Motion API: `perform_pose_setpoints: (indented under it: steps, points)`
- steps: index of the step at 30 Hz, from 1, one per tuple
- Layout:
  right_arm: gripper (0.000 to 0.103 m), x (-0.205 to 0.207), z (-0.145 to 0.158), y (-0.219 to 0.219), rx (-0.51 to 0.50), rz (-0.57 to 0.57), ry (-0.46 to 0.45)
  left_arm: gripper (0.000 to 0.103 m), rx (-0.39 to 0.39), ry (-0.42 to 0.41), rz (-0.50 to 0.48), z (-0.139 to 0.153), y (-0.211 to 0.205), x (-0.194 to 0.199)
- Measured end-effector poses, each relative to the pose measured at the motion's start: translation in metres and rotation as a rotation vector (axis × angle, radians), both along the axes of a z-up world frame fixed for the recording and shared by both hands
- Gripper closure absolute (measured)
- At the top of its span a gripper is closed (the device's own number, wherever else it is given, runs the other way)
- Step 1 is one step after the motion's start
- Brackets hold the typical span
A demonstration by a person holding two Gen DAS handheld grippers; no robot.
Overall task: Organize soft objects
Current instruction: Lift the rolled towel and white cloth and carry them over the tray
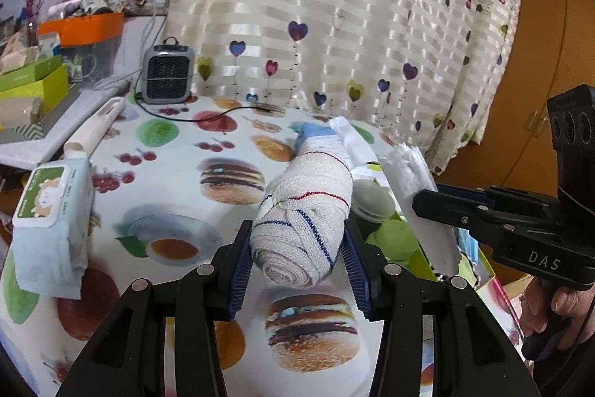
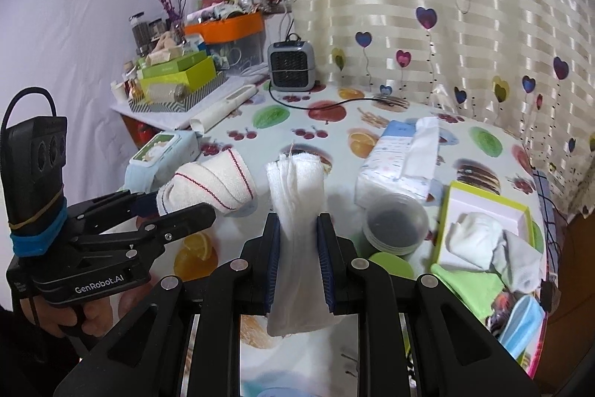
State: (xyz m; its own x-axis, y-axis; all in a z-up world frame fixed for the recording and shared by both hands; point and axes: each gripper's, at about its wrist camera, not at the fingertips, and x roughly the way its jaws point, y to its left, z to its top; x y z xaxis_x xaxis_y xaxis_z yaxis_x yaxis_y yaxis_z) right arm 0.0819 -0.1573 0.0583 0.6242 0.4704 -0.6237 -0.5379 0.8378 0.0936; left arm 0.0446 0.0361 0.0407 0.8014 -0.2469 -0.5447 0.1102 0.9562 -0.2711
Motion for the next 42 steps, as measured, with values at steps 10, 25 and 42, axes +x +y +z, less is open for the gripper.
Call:
perform_pose_setpoints:
  steps: [10,25,42]
  points:
    - [0.082,-0.008,0.002,-0.033,0.056,-0.056,-0.008,0.058,0.0,-0.008,-0.06,0.005,-0.025,0.003]
    - [0.082,-0.018,0.009,-0.103,0.117,-0.214,-0.029,0.058,0.014,-0.023,-0.145,0.014,-0.063,0.009]
    - [0.082,-0.01,-0.007,-0.173,0.173,-0.377,0.0,0.058,0.038,-0.006,-0.22,0.012,-0.104,0.02]
